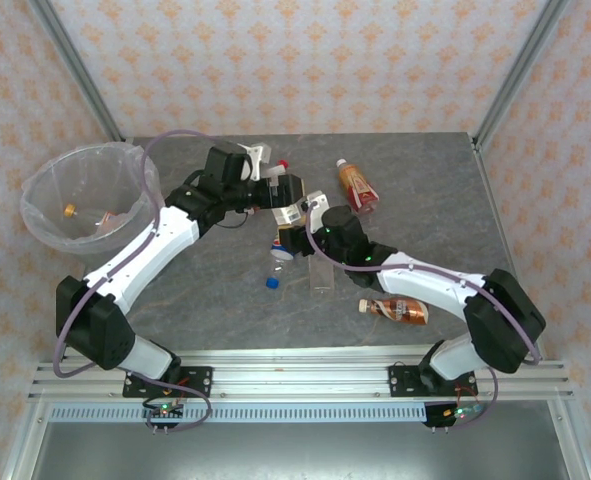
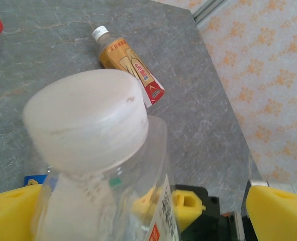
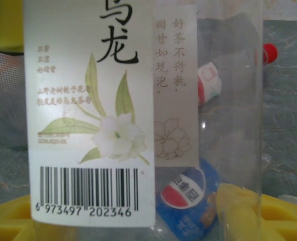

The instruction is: Put the plastic bottles in the bin

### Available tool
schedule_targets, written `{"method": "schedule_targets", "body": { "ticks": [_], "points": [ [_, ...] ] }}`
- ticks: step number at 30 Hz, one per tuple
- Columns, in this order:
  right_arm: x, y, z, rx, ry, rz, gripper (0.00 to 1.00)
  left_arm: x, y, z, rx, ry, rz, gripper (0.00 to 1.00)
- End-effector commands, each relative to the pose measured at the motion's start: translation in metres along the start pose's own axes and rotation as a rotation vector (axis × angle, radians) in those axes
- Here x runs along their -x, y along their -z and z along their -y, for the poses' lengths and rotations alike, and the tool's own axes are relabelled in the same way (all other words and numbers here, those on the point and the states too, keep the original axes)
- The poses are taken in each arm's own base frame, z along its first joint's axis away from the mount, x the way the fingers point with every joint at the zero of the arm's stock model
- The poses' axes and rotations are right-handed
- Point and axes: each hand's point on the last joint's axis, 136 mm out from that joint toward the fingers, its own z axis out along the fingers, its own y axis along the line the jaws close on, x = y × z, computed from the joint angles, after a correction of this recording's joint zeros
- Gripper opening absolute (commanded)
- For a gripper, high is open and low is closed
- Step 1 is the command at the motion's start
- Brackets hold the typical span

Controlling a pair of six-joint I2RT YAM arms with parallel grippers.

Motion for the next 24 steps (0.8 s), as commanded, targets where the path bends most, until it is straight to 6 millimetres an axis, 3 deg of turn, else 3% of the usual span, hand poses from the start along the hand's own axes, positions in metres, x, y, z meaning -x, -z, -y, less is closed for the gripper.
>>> {"method": "schedule_targets", "body": {
  "ticks": [1,12,22,24],
  "points": [
    [0.030,0.001,-0.013,0.048,0.002,0.101,0.52,0.018,0.005,0.001,0.003,0.019,0.095,1.00],
    [0.048,0.008,-0.021,0.090,-0.056,0.184,0.52,0.013,0.001,0.000,-0.015,0.059,0.091,0.94],
    [0.050,0.008,-0.024,0.106,-0.062,0.182,0.52,0.010,-0.002,0.011,-0.070,0.026,0.052,0.82],
    [0.051,0.008,-0.026,0.112,-0.064,0.183,0.52,0.009,-0.005,0.012,-0.079,0.027,0.043,0.75]
  ]
}}
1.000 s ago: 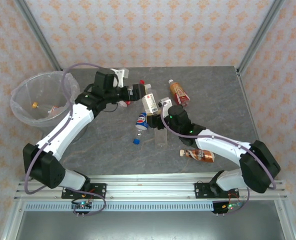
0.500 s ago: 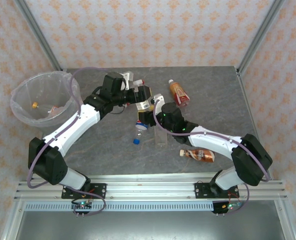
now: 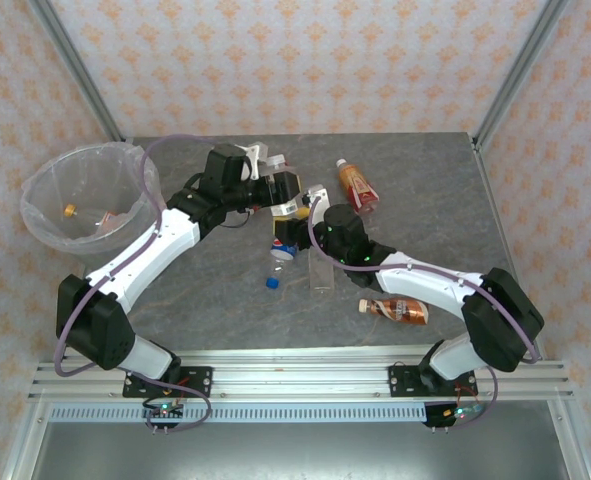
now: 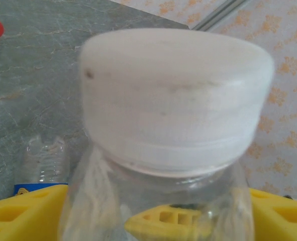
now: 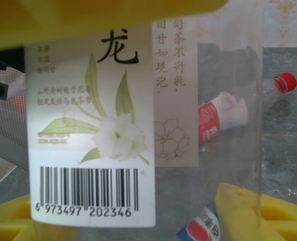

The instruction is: Put the plastic bottles in the bin

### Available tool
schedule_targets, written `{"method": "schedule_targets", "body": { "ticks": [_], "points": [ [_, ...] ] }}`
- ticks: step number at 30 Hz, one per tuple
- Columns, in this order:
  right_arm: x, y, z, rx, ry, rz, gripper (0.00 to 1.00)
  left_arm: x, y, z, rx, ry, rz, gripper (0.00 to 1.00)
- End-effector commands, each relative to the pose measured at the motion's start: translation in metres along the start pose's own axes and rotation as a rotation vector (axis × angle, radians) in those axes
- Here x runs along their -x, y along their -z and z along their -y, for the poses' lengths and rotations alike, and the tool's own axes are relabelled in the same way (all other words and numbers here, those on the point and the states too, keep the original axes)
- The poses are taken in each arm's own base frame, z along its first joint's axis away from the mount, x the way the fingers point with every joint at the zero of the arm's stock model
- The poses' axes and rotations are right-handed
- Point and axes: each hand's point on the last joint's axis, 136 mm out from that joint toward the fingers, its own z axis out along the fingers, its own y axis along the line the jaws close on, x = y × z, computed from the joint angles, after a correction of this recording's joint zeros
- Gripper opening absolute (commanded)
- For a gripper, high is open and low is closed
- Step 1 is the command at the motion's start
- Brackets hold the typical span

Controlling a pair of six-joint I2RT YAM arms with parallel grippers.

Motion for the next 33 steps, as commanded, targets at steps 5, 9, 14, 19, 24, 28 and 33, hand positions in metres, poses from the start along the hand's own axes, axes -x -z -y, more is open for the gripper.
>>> {"method": "schedule_targets", "body": {
  "ticks": [5,9,14,19,24,28,33],
  "points": [
    [0.025,0.004,-0.016,0.063,-0.013,0.075,0.53,0.006,-0.002,0.009,-0.038,-0.023,0.003,0.60],
    [0.024,0.004,-0.015,0.059,-0.019,0.075,0.54,0.009,0.001,0.009,-0.023,-0.064,0.009,0.53],
    [0.023,0.003,-0.014,0.057,-0.021,0.076,0.63,0.013,0.001,0.009,-0.015,-0.071,0.026,0.48],
    [0.021,0.004,-0.004,0.003,-0.048,0.080,0.80,0.014,-0.005,0.001,0.017,-0.036,0.036,0.47],
    [0.017,0.014,0.003,-0.030,-0.047,0.086,0.96,0.020,0.004,-0.016,0.131,-0.066,0.064,0.47],
    [0.016,0.026,0.004,-0.033,-0.040,0.099,0.99,0.029,0.015,-0.021,0.172,-0.059,0.136,0.47],
    [0.024,0.042,0.024,-0.145,-0.052,0.170,0.99,0.054,0.053,-0.035,0.353,-0.123,0.252,0.47]
  ]
}}
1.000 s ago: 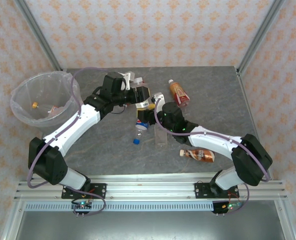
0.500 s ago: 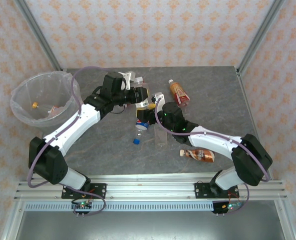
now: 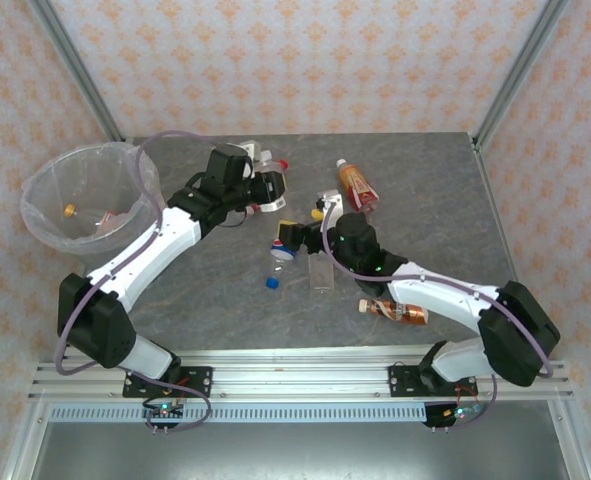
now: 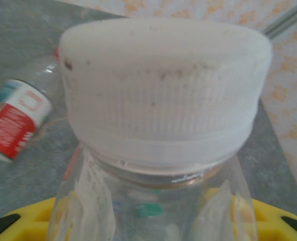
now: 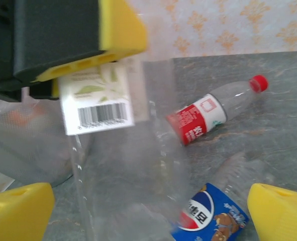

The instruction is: Put the plastic bottles in the bin

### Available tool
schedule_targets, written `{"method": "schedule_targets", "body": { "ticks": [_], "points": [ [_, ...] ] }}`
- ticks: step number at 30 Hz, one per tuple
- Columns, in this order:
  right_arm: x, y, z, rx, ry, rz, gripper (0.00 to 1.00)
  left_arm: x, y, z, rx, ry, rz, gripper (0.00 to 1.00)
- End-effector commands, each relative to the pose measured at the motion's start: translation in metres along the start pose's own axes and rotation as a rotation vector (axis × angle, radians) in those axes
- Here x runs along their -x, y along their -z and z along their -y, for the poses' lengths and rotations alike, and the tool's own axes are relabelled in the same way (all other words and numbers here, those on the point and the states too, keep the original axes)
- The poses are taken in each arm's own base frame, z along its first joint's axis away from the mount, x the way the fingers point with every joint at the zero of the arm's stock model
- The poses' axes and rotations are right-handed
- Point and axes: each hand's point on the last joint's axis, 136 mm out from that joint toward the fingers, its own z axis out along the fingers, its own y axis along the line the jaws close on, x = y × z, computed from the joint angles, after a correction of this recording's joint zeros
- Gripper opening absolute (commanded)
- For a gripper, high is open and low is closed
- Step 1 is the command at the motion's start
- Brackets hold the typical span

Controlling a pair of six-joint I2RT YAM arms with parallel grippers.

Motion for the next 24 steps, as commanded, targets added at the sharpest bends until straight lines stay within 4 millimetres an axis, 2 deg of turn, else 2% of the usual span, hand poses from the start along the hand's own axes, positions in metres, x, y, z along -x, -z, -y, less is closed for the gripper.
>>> {"method": "schedule_targets", "body": {
  "ticks": [1,6,10,20,24],
  "points": [
    [0.022,0.014,0.021,-0.134,-0.017,0.105,0.99,0.044,0.045,-0.014,0.161,-0.064,0.168,0.47],
    [0.017,0.028,0.064,-0.367,-0.057,0.135,0.99,0.065,0.076,-0.028,0.289,-0.139,0.241,0.46],
    [0.008,0.037,0.088,-0.494,-0.100,0.138,0.99,0.084,0.105,-0.042,0.428,-0.190,0.303,0.47],
    [0.002,0.054,0.114,-0.583,-0.210,0.155,0.99,0.126,0.173,-0.048,0.615,-0.320,0.457,0.47],
    [-0.001,0.058,0.121,-0.582,-0.265,0.170,0.99,0.137,0.193,-0.048,0.609,-0.322,0.490,0.47]
  ]
}}
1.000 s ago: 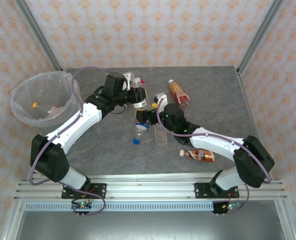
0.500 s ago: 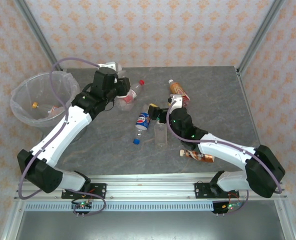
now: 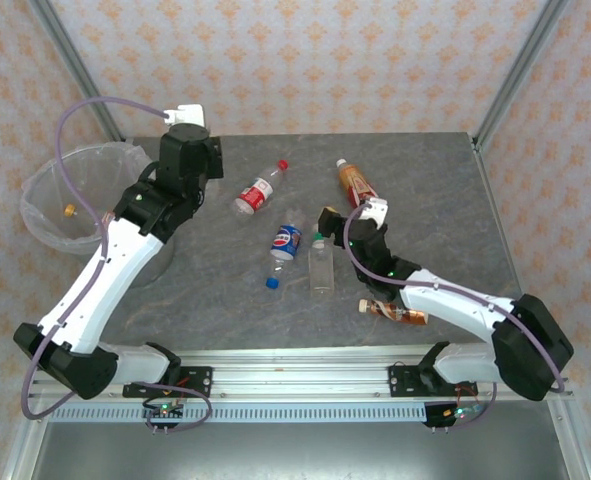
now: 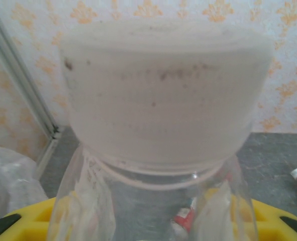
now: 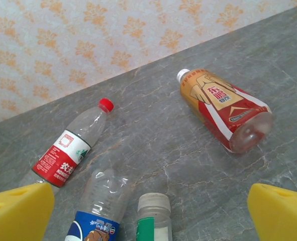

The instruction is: Put the plastic bottles in the bin

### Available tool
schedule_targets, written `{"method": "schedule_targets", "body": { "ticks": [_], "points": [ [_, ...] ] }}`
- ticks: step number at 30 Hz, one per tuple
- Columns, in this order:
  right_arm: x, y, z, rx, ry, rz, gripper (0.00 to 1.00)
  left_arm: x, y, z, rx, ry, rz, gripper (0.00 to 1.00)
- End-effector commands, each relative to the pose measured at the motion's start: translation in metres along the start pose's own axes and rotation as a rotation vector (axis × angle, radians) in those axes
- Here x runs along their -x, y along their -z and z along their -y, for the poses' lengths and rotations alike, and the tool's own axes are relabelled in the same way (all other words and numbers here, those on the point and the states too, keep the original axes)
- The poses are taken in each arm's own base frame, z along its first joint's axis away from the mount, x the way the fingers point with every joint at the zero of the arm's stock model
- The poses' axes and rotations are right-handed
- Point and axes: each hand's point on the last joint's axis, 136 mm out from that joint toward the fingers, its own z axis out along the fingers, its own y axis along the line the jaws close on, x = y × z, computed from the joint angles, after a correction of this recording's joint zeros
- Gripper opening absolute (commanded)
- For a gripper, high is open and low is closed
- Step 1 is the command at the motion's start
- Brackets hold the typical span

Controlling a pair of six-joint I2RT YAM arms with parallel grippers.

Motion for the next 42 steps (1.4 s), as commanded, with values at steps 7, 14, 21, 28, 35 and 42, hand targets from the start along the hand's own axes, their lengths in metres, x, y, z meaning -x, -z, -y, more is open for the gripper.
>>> {"method": "schedule_targets", "body": {
  "ticks": [7,14,21,28,35,42],
  "points": [
    [0.004,0.004,0.023,-0.044,-0.100,0.020,0.99,0.041,0.031,-0.070,0.174,0.043,0.118,0.47],
    [0.004,0.002,0.028,-0.045,-0.122,0.035,0.99,0.040,0.038,-0.106,0.316,0.054,0.118,0.48],
    [0.002,-0.004,0.025,-0.049,-0.096,0.024,0.99,0.029,0.035,-0.153,0.536,0.020,0.084,0.47],
    [0.000,-0.007,0.024,-0.050,-0.093,0.018,0.99,-0.003,0.031,-0.189,0.666,0.091,0.032,0.48],
    [-0.001,-0.009,0.021,-0.038,-0.080,0.012,0.99,-0.038,0.022,-0.214,0.802,0.096,-0.006,0.46],
    [0.004,-0.009,0.014,-0.025,-0.037,0.005,0.99,-0.072,0.018,-0.230,0.934,0.106,-0.073,0.45]
  ]
}}
